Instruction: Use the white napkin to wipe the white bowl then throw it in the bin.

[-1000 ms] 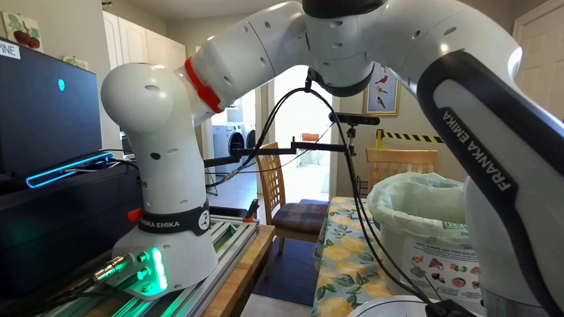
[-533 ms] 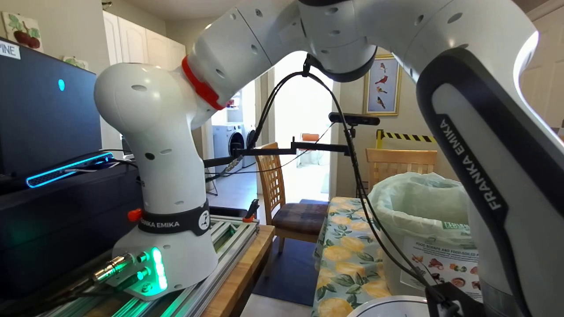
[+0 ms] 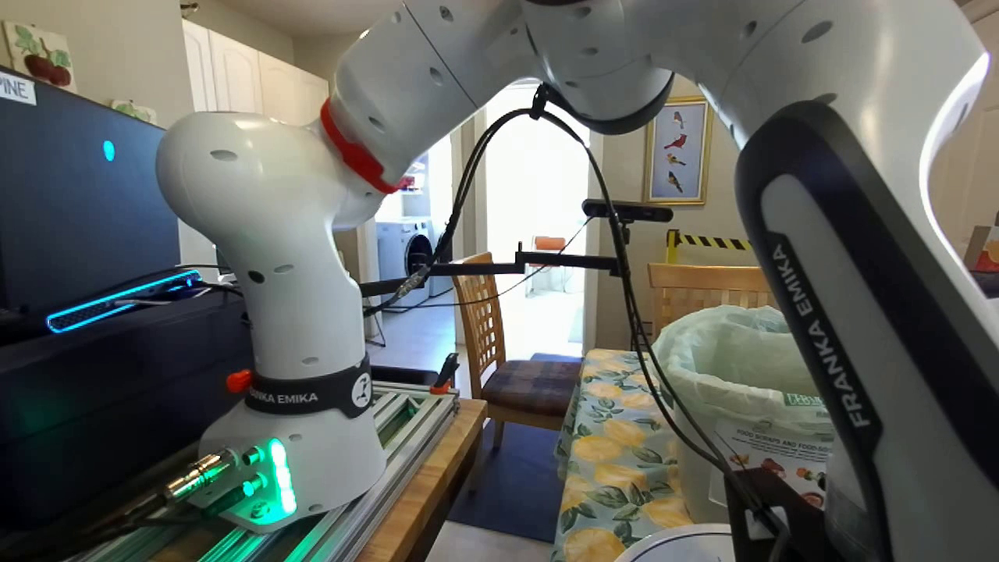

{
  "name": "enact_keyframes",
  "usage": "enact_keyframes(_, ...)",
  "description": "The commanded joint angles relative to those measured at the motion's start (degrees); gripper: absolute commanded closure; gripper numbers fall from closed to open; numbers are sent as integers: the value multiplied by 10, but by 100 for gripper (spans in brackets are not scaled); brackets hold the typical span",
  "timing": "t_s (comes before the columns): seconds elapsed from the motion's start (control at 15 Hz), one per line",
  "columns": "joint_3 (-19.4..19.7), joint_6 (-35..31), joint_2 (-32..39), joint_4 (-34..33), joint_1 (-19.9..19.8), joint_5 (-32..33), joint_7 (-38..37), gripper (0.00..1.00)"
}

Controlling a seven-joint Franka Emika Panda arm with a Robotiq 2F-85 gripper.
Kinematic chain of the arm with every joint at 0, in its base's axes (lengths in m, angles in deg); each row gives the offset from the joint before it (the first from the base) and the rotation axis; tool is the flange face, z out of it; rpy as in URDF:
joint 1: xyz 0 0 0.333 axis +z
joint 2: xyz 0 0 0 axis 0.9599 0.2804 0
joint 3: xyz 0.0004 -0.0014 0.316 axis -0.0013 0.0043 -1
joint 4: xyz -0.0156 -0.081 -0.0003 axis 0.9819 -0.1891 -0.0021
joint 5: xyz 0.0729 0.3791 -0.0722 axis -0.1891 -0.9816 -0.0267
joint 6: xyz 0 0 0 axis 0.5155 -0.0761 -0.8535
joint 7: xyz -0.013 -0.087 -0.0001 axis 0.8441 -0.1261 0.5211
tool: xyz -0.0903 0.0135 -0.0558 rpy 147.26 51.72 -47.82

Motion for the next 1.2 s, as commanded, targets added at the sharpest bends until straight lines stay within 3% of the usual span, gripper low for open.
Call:
enact_keyframes(0.0,-22,-54,23,-9,-18,11,26,100)
enact_keyframes(0.47,23,-148,48,-21,32,123,-11,100)
enact_keyframes(0.87,76,-138,66,-25,87,205,-60,100)
enact_keyframes(1.13,163,-133,108,-24,156,183,-52,100)
